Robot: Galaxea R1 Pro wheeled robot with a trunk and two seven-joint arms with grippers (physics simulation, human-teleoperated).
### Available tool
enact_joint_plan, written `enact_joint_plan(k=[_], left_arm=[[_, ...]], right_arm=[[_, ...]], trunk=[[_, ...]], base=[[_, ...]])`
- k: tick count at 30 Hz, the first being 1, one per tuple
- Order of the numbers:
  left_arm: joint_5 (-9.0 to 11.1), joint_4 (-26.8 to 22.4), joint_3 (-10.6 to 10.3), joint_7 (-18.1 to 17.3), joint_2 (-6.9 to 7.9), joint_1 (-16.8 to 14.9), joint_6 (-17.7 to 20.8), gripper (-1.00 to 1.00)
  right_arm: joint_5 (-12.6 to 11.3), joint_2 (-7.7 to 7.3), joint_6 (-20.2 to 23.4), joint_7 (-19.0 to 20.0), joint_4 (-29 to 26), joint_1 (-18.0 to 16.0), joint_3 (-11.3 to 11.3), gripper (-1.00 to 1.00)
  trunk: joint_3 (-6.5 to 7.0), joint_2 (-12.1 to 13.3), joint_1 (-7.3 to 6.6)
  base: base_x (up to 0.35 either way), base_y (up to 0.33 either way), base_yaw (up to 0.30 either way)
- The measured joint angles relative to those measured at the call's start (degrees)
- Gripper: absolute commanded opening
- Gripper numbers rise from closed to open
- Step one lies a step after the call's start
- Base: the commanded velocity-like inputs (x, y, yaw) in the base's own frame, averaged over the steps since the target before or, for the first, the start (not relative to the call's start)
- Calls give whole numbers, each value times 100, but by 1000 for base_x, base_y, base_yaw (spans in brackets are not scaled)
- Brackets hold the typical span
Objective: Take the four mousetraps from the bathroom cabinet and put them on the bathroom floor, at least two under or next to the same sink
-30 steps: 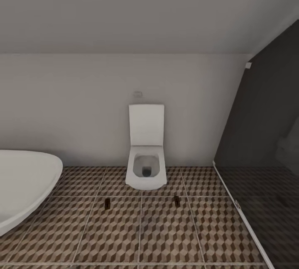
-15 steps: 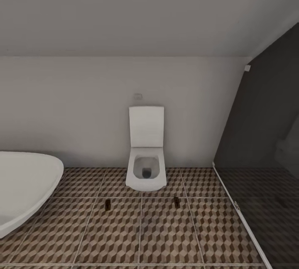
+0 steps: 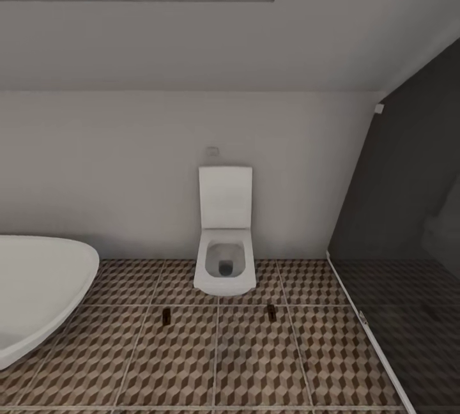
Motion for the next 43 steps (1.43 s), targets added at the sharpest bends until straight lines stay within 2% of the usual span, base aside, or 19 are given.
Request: enact_joint_plan(k=[11,43], left_arm=[[0,-177,-3,-2,-8,20,-8,100],[0,-185,-3,1,13,30,-12,100]], right_arm=[[-1,14,0,0,7,17,1,100],[-1,18,-1,0,5,19,1,100]], trunk=[[198,442,-242],[773,1726,-945]], base=[[0,0,0],[0,0,0]])
